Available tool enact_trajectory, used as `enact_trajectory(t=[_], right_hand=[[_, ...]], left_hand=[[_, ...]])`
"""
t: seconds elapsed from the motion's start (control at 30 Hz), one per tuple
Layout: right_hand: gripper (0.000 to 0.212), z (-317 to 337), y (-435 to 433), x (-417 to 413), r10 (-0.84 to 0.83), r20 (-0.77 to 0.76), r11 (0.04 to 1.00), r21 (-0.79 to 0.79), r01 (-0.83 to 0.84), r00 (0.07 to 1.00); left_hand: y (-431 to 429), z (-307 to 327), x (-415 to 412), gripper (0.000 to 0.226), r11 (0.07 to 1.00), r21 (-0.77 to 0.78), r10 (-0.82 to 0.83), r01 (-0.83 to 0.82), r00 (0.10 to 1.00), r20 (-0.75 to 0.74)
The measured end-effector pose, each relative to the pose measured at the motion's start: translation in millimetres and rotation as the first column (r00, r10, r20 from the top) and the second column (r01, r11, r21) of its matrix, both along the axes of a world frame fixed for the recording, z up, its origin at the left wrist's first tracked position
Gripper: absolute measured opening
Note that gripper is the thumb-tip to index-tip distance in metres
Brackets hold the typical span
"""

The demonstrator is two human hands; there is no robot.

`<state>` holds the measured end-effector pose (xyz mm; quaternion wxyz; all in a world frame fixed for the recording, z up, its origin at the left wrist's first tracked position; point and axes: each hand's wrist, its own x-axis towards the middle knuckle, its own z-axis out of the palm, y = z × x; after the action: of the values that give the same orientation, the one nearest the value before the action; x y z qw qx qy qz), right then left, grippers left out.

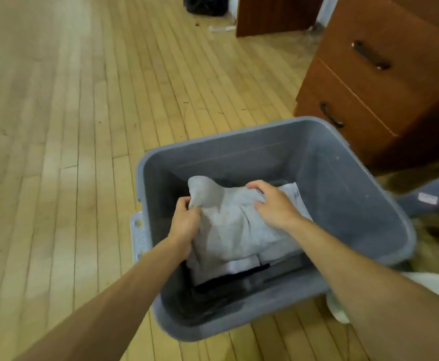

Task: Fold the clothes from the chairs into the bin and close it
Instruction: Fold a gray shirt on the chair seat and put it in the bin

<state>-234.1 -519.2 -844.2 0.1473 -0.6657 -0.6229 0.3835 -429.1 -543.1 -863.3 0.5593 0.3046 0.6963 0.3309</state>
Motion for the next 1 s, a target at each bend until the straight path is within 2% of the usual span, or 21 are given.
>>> enact_trajectory(t=[0.1,0.17,0.3,0.33,0.4,0.6,0.7,0.8,1.0], right_hand=[[0.042,-18.5,-3.4,-23.2,0.036,-0.009,0.997,-0.064,-0.036,0.999],[0.039,-25.9,-8.9,-30.5,0.082,0.063,0.988,-0.14,-0.072,0.995],[0.035,-23.9,-21.4,-15.5,0.121,0.122,0.952,-0.296,-0.08,0.985],[0.032,-21.1,-23.3,-7.0,0.108,0.122,0.949,-0.309,-0.065,0.987],[0.03,-12.5,-26.2,12.1,0.067,0.124,0.948,-0.318,-0.024,0.99],[0.021,41.3,-30.3,75.3,0.009,0.206,0.954,-0.294,0.054,0.978],[0.01,79.0,-37.0,115.1,0.004,0.279,0.966,-0.25,0.068,0.96],[0.014,121.6,-52.0,158.7,-0.063,0.351,0.981,-0.149,0.122,0.934],[0.018,198.2,-118.5,251.4,-0.266,0.426,0.954,-0.01,0.299,0.865]], left_hand=[[-14.0,-13.3,-13.3,0.033,0.989,-0.141,0.042,-0.042,0.999,-0.009],[-19.4,-20.0,-15.4,0.04,0.977,-0.212,0.05,-0.041,0.998,0.034],[-16.4,-31.1,-4.4,0.059,0.982,-0.188,-0.025,0.029,0.999,0.022],[-14.2,-30.7,1.8,0.051,0.981,-0.185,-0.053,0.056,0.998,0.022],[-9.5,-15.9,18.3,0.014,0.982,-0.149,-0.115,0.114,0.993,0.005],[9.6,32.2,73.2,0.019,0.932,-0.002,-0.361,0.362,0.931,0.044],[16.7,63.9,109.6,0.019,0.86,0.079,-0.507,0.505,0.862,0.007],[19.5,99.2,153.3,0.02,0.753,0.174,-0.638,0.634,0.769,-0.044],[9.0,163.6,267.4,0.019,0.459,0.293,-0.832,0.838,0.522,-0.188]])
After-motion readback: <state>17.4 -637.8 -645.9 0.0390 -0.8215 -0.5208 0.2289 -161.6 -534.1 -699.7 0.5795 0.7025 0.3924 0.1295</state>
